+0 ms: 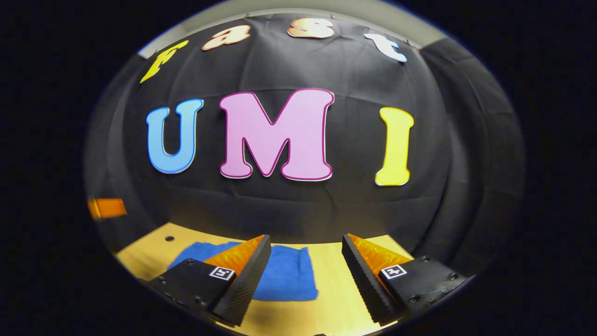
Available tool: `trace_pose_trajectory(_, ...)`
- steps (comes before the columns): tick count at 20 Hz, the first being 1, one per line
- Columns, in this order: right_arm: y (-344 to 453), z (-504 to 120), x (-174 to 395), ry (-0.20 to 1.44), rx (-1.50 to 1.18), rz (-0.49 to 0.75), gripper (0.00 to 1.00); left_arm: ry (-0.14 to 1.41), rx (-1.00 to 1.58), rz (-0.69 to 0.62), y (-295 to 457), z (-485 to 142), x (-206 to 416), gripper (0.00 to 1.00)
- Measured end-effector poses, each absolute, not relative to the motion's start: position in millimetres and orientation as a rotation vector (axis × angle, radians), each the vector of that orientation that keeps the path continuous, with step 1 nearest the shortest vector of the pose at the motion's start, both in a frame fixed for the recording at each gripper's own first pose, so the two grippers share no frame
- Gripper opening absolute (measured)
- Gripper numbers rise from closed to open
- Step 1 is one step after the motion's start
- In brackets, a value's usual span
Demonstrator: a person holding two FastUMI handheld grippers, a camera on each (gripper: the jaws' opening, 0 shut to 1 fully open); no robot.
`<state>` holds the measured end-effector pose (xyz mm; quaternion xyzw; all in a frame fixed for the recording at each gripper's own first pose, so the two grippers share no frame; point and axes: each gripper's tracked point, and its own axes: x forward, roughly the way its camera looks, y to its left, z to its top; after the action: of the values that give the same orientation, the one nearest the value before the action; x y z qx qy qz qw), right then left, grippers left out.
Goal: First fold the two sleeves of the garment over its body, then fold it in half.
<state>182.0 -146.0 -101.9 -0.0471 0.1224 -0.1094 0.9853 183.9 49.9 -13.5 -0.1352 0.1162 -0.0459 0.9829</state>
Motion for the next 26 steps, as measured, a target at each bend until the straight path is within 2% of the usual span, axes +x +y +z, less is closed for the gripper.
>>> trace_pose_trajectory(2, -137.0, -99.0, 149.1, 0.277, -0.079, -0.223, 0.97, 0.187, -0.295, -0.089, 54.1, -11.2, 151.4, 0.82)
trace_pose_trajectory(7, -91.0, -79.3, 84.5, 0.232, 0.106, -0.177, 0.96, -0.075, -0.142, -0.072, 68.1, 20.2, 57.0, 0.82)
trace_pose_trajectory(9, -71.5, -73.1, 49.2, 0.218, 0.093, -0.162, 0.97, -0.063, -0.095, -0.052, 62.3, 14.6, 24.7, 0.79)
trace_pose_trajectory(10, -64.8, -68.7, 34.9, 0.201, 0.064, -0.154, 0.97, -0.054, -0.088, -0.054, 58.9, 11.9, 8.5, 0.82)
trace_pose_trajectory(11, -58.9, -64.2, 20.6, 0.18, 0.039, -0.148, 0.97, -0.05, -0.086, -0.061, 54.2, 9.7, -7.5, 0.8)
trace_pose_trajectory(17, -23.1, -63.8, -45.4, 0.145, 0.055, -0.085, 0.97, 0.02, -0.09, -0.005, 61.5, -15.7, -78.2, 0.82)
trace_pose_trajectory(20, -16.8, -66.4, -61.4, 0.151, 0.015, -0.075, 0.97, 0.006, -0.077, 0.056, 83.6, -14.0, -92.2, 0.82)
trace_pose_trajectory(26, -0.7, -55.2, -63.7, 0.137, -0.021, -0.028, 0.98, -0.01, -0.074, 0.076, 102.1, -4.7, -100.6, 0.82)
